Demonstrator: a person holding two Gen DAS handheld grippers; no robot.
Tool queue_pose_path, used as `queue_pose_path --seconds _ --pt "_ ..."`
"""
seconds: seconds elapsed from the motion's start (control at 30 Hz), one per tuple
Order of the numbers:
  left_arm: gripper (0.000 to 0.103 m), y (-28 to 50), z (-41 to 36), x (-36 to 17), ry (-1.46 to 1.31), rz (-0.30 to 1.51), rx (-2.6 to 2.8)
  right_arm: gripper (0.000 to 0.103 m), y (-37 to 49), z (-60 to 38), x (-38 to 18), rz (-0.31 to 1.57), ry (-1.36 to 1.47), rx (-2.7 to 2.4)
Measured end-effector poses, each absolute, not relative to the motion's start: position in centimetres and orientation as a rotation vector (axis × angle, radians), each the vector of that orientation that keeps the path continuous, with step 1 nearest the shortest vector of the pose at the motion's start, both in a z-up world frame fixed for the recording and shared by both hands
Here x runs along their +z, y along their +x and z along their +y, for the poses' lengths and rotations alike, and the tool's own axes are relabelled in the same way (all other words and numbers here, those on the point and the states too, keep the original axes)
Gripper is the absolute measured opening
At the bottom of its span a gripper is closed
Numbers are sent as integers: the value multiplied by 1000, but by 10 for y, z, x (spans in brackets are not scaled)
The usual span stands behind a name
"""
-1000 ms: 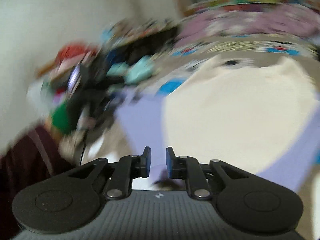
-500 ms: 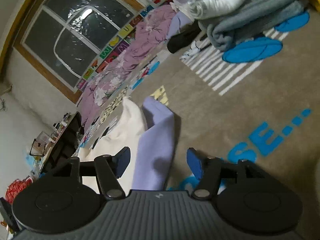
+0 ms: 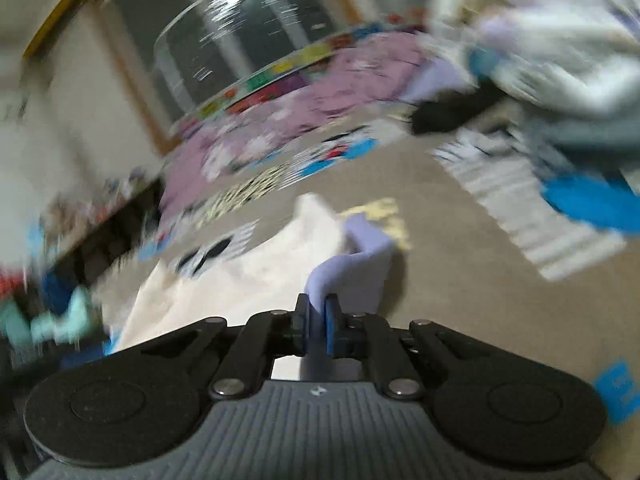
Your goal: Fold clothes
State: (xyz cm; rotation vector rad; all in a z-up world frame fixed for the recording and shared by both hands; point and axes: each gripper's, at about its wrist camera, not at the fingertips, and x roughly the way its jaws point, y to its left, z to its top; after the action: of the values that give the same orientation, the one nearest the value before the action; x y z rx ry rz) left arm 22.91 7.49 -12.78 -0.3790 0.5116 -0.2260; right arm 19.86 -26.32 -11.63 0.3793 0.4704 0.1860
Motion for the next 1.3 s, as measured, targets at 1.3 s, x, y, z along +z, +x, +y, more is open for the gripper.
queue_pose_path --seconds 1.3 --pt "60 240 107 -135 -509 518 -215 37 243 -219 -134 607 -700 214"
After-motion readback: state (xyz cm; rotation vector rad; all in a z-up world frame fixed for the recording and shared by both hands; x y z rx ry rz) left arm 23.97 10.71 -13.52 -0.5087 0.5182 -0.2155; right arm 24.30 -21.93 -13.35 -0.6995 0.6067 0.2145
